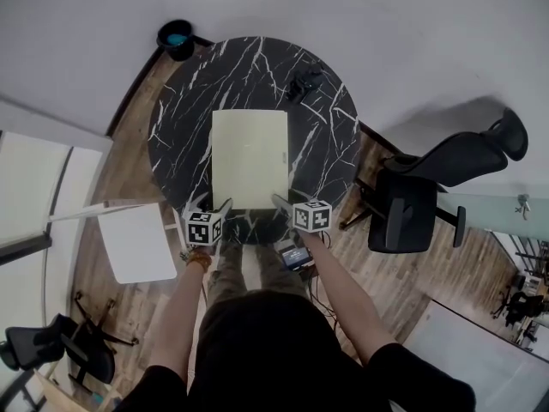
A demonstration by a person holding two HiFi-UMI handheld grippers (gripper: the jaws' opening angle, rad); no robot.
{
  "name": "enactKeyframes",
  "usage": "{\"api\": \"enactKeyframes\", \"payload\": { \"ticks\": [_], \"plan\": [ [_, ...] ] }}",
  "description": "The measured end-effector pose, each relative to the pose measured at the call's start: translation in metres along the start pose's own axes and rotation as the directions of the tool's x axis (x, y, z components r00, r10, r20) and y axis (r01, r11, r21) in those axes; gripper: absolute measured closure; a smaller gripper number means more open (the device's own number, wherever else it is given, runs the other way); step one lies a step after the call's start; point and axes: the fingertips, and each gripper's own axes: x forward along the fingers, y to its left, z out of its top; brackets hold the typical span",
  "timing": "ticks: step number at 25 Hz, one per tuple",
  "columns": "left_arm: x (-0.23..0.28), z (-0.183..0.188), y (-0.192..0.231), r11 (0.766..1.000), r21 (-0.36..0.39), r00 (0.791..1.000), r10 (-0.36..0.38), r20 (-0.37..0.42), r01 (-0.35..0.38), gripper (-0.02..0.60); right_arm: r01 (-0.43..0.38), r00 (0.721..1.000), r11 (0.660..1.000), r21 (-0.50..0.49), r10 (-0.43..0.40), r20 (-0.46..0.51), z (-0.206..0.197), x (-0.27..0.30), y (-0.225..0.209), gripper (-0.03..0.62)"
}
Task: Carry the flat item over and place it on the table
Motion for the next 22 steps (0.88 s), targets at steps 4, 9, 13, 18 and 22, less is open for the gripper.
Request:
{"api": "enactKeyframes", "payload": {
  "ticks": [4, 9, 13, 18, 22],
  "plan": [
    [0.002, 0.001, -0.001, 1.0, -0.023, 1.0, -0.015, -0.003, 0.015, 0.295, -0.007, 1.0, 1.0, -0.005, 0.007, -0.009, -0.002, 0.002, 0.005, 0.332],
    [0.005, 0.004, 0.001, 1.0, -0.028, 1.0, -0.012, -0.011, 0.012, 0.304, 0.018, 1.0, 0.999, -0.038, -0.019, -0.014, 0.004, 0.006, 0.004, 0.332],
    [0.008, 0.007, 0.003, 1.0, -0.016, 1.0, -0.015, -0.014, 0.015, 0.308, 0.027, 0.999, 0.998, -0.058, -0.028, -0.022, 0.012, 0.011, 0.001, 0.332],
    [0.009, 0.011, 0.01, 1.0, -0.021, 1.0, 0.004, -0.005, -0.004, 0.319, 0.036, 0.998, 0.995, -0.094, -0.041, -0.049, 0.013, 0.015, 0.003, 0.332],
    [0.011, 0.009, 0.012, 0.999, -0.01, 0.999, 0.033, -0.008, -0.034, 0.319, 0.065, 0.996, 0.991, -0.118, -0.072, -0.051, 0.009, 0.017, 0.005, 0.332]
  ]
}}
